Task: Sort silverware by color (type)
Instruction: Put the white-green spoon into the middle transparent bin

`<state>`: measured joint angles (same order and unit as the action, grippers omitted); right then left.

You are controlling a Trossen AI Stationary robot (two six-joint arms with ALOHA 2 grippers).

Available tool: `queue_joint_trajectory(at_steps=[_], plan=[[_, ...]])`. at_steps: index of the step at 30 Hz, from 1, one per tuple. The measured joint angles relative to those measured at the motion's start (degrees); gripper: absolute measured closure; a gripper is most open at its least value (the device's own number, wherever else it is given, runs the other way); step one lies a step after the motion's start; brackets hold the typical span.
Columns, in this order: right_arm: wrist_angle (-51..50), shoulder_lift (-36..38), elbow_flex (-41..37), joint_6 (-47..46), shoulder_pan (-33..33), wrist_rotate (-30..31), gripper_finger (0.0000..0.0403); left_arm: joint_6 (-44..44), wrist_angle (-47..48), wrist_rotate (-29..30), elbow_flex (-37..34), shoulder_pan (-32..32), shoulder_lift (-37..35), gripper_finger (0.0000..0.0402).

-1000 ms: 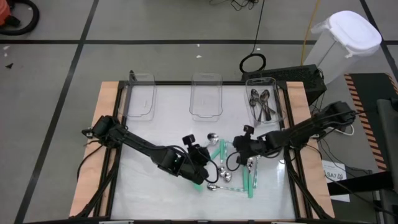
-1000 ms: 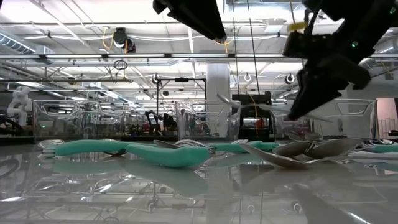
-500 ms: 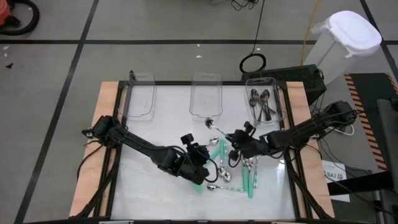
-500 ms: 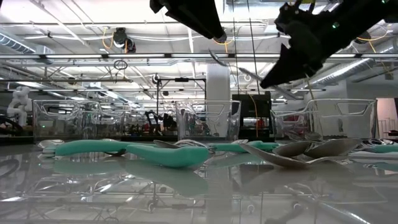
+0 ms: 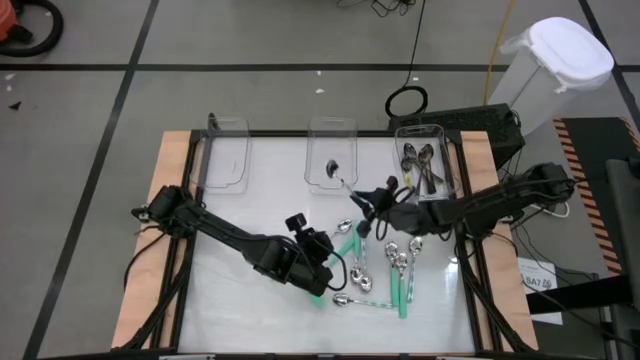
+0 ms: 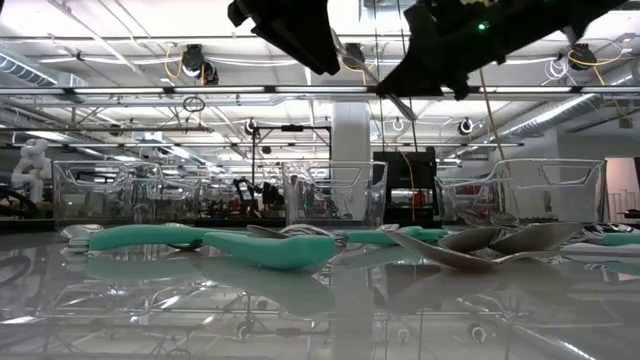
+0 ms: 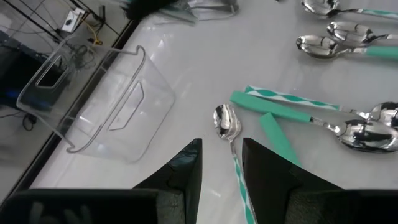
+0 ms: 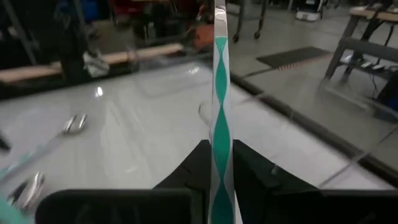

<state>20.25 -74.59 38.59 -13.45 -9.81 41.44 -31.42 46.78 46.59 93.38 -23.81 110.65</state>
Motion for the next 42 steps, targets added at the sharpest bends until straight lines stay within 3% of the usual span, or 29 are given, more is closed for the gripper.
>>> queue_joint_trajectory(at_steps=[18, 30, 37, 42], plan=[[27.0, -3.3, 0.0, 9.2, 12.9, -14.7, 0.0362, -1.5, 0.0, -0.5, 0.0, 0.1, 0.0, 0.0286], [36.1, -13.6, 0.2, 0.6, 20.0, -14.5, 0.0361, -0.4, -0.2, -0.4, 0.0, 0.5, 0.0, 0.0286], [35.1, -16.3, 1.5, 0.6, 21.4, -6.9, 0.0361, 0.6, -0.5, -0.2, 0.0, 2.0, 0.0, 0.0286], [34.0, -20.6, 4.5, 0.6, 22.3, -6.2, 0.0361, 1.4, -0.6, -0.1, 0.0, 3.4, 0.0, 0.0286]])
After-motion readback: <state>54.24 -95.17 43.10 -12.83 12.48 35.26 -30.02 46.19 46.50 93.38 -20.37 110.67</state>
